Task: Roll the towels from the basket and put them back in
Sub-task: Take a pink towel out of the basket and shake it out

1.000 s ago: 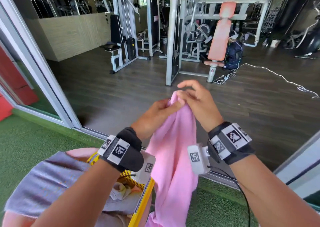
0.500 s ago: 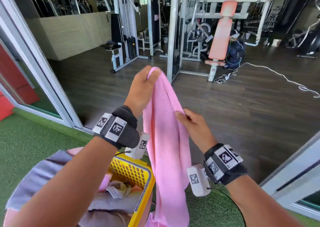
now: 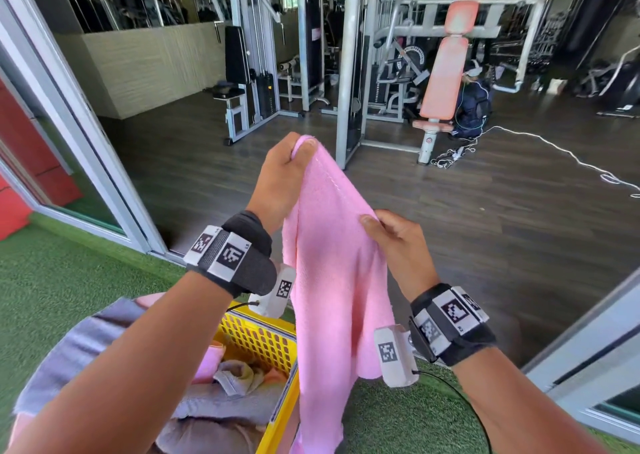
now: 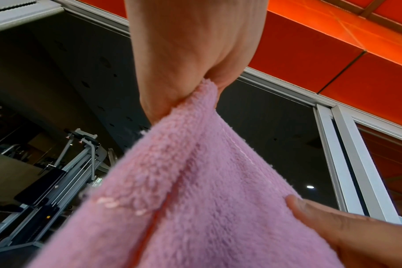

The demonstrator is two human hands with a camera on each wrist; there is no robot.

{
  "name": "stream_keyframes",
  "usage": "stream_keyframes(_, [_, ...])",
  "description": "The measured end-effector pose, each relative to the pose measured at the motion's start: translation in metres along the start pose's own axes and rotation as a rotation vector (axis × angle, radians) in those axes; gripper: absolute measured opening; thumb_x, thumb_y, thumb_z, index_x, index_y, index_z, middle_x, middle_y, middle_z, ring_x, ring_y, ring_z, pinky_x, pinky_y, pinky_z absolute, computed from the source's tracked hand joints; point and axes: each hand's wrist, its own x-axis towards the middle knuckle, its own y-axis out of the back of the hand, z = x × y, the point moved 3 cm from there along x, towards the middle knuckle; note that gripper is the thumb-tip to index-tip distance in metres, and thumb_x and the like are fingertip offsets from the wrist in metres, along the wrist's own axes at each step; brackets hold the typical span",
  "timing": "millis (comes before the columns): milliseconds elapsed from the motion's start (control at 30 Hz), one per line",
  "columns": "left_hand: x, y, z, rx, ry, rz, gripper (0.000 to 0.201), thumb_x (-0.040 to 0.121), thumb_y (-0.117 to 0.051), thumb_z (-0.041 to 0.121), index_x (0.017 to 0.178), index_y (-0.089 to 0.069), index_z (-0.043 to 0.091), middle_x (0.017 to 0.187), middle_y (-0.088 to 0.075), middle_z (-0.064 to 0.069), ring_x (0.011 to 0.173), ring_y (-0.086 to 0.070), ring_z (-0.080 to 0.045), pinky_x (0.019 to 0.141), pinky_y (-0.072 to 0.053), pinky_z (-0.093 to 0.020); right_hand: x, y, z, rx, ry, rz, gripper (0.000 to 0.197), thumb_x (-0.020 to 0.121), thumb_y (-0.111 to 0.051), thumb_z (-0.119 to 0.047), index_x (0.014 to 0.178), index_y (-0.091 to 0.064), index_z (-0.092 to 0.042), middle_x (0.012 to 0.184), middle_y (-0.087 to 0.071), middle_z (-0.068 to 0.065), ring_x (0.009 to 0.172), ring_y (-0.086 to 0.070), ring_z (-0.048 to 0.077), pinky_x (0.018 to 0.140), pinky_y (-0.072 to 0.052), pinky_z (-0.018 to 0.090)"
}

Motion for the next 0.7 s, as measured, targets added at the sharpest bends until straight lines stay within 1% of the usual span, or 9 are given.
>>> stream_keyframes(67, [-0.006, -0.002, 0.001, -0.029, 0.048, -0.050, 0.032, 0.094, -0.052, 0.038, 0.071, -0.043, 0.018, 0.069, -0.039, 0.006, 0.066, -0.038, -0.012, 0.067, -0.035, -0.031, 0.001, 0.000, -0.005, -0.009, 0.015, -0.010, 0.033, 0.094, -0.059, -0.016, 0.077, -0.051, 0.010, 0.069, -0.038, 0.007, 0.066, -0.034, 0.016, 0.061, -0.029, 0.030])
stream_keyframes(167, [-0.028, -0.019, -0.004, -0.115, 0.134, -0.344, 0.049, 0.087, -0.060, 0.053, 0.086, -0.056, 0.003, 0.080, -0.057, -0.004, 0.074, -0.055, -0.017, 0.073, -0.046, -0.034, 0.010, -0.002, -0.025, -0.052, 0.084, -0.029, 0.007, 0.093, -0.060, -0.011, 0.090, -0.063, -0.006, 0.080, -0.062, -0.004, 0.075, -0.054, 0.005, 0.072, -0.043, 0.019])
stream_keyframes(200, [-0.037, -0.025, -0.006, -0.160, 0.156, -0.441, 0.048, 0.089, -0.060, 0.047, 0.094, -0.061, -0.001, 0.087, -0.064, -0.009, 0.081, -0.060, -0.019, 0.077, -0.049, -0.034, 0.015, -0.002, -0.032, -0.037, 0.104, -0.034, 0.002, 0.092, -0.060, -0.009, 0.094, -0.062, -0.009, 0.085, -0.064, -0.005, 0.080, -0.058, 0.003, 0.077, -0.045, 0.018])
stream_keyframes(267, [-0.049, -0.032, -0.008, -0.229, 0.198, -0.503, 0.039, 0.092, -0.060, 0.028, 0.105, -0.061, -0.008, 0.097, -0.066, -0.016, 0.090, -0.063, -0.023, 0.082, -0.049, -0.036, 0.022, -0.002, -0.041, 0.010, 0.121, -0.043, 0.006, 0.091, -0.060, -0.005, 0.095, -0.057, -0.008, 0.086, -0.064, -0.003, 0.083, -0.061, 0.005, 0.079, -0.047, 0.020])
stream_keyframes(367, [-0.048, -0.032, -0.015, -0.319, 0.222, -0.475, 0.031, 0.093, -0.060, 0.018, 0.102, -0.059, -0.012, 0.096, -0.062, -0.020, 0.090, -0.059, -0.027, 0.083, -0.046, -0.038, 0.026, -0.003, -0.043, -0.010, 0.111, -0.066, 0.005, 0.092, -0.059, -0.006, 0.095, -0.057, -0.004, 0.085, -0.067, 0.006, 0.084, -0.064, 0.010, 0.080, -0.049, 0.027])
stream_keyframes(467, [-0.049, -0.035, -0.013, -0.386, 0.191, -0.433, 0.022, 0.096, -0.055, 0.015, 0.094, -0.058, -0.006, 0.092, -0.059, -0.018, 0.089, -0.057, -0.025, 0.081, -0.046, -0.035, 0.025, -0.002, -0.036, -0.018, 0.089, -0.055, 0.005, 0.094, -0.057, -0.011, 0.097, -0.061, -0.009, 0.086, -0.066, -0.004, 0.082, -0.061, 0.004, 0.078, -0.048, 0.021])
stream_keyframes(533, [-0.039, -0.029, -0.013, -0.406, 0.159, -0.298, 0.023, 0.095, -0.057, 0.020, 0.085, -0.056, 0.000, 0.081, -0.058, -0.015, 0.080, -0.057, -0.024, 0.073, -0.046, -0.034, 0.017, -0.003, -0.022, -0.062, 0.070, -0.045, 0.008, 0.096, -0.056, -0.015, 0.093, -0.062, -0.009, 0.079, -0.059, -0.005, 0.073, -0.051, 0.001, 0.070, -0.042, 0.017])
stream_keyframes(600, [-0.023, -0.012, -0.014, -0.427, 0.150, -0.080, 0.025, 0.093, -0.060, 0.027, 0.072, -0.051, 0.015, 0.072, -0.049, -0.009, 0.072, -0.052, -0.023, 0.070, -0.042, -0.037, 0.002, -0.003, 0.002, -0.104, 0.034, -0.047, 0.017, 0.096, -0.056, -0.017, 0.085, -0.061, -0.006, 0.072, -0.049, -0.005, 0.068, -0.041, 0.002, 0.065, -0.036, 0.022])
stream_keyframes(700, [-0.011, 0.003, -0.011, -0.341, 0.134, 0.136, 0.044, 0.090, -0.060, 0.037, 0.061, -0.032, 0.021, 0.066, -0.028, -0.006, 0.061, -0.034, -0.027, 0.067, -0.034, -0.036, -0.010, 0.004, 0.017, -0.109, 0.003, -0.009, 0.017, 0.096, -0.055, -0.013, 0.081, -0.062, -0.014, 0.069, -0.049, -0.014, 0.067, -0.041, -0.001, 0.065, -0.036, 0.018])
